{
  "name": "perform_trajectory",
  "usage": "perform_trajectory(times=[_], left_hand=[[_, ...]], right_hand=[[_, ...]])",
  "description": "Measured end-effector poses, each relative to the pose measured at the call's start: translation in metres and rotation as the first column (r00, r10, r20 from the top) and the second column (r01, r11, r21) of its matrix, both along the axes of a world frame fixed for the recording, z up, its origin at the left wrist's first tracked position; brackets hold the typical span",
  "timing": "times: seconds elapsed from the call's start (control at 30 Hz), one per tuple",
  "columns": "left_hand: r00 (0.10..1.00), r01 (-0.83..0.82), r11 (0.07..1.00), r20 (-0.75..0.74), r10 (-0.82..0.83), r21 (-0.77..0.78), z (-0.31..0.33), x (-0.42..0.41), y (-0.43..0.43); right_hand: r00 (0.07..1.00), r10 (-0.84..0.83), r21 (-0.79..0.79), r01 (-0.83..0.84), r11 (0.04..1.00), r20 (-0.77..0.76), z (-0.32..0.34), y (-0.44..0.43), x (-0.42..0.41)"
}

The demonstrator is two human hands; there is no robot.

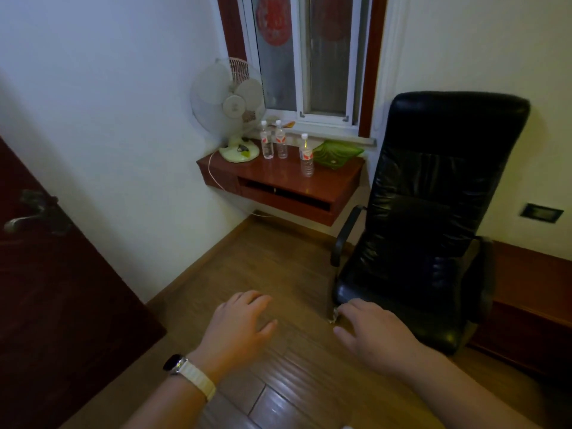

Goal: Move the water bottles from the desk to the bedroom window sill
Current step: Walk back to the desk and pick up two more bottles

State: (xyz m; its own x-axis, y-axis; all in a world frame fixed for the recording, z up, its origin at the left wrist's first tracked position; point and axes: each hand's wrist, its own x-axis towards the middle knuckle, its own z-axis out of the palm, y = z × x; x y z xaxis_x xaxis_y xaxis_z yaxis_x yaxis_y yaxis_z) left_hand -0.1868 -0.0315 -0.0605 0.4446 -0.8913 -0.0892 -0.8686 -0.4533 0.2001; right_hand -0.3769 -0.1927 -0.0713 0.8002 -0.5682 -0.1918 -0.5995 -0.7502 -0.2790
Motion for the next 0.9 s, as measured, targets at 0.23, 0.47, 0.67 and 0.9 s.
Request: perform_trajectory(times=[0.23, 0.47, 0.67, 0.9], left_hand=[[0.996, -0.065, 0.998, 0.059, 0.064, 0.009, 0.013, 0.058, -0.105], [0.990, -0.111, 0.994, 0.089, 0.113, -0.019, 0.019, 0.112, -0.157], [0.986, -0.145, 0.989, 0.079, 0.145, -0.002, 0.000, 0.173, -0.175], [0.995, -0.094, 0.996, 0.022, 0.094, -0.009, -0.029, 0.287, -0.220]], right_hand=[[0.995, 0.095, 0.015, -0.094, 0.995, -0.013, 0.017, -0.122, 0.073], [0.988, 0.141, 0.036, -0.143, 0.989, 0.058, 0.036, -0.185, 0.139], [0.981, 0.194, 0.037, -0.195, 0.980, 0.018, 0.024, -0.210, 0.211], [0.976, 0.181, 0.092, -0.170, 0.981, -0.121, -0.001, -0.242, 0.310]])
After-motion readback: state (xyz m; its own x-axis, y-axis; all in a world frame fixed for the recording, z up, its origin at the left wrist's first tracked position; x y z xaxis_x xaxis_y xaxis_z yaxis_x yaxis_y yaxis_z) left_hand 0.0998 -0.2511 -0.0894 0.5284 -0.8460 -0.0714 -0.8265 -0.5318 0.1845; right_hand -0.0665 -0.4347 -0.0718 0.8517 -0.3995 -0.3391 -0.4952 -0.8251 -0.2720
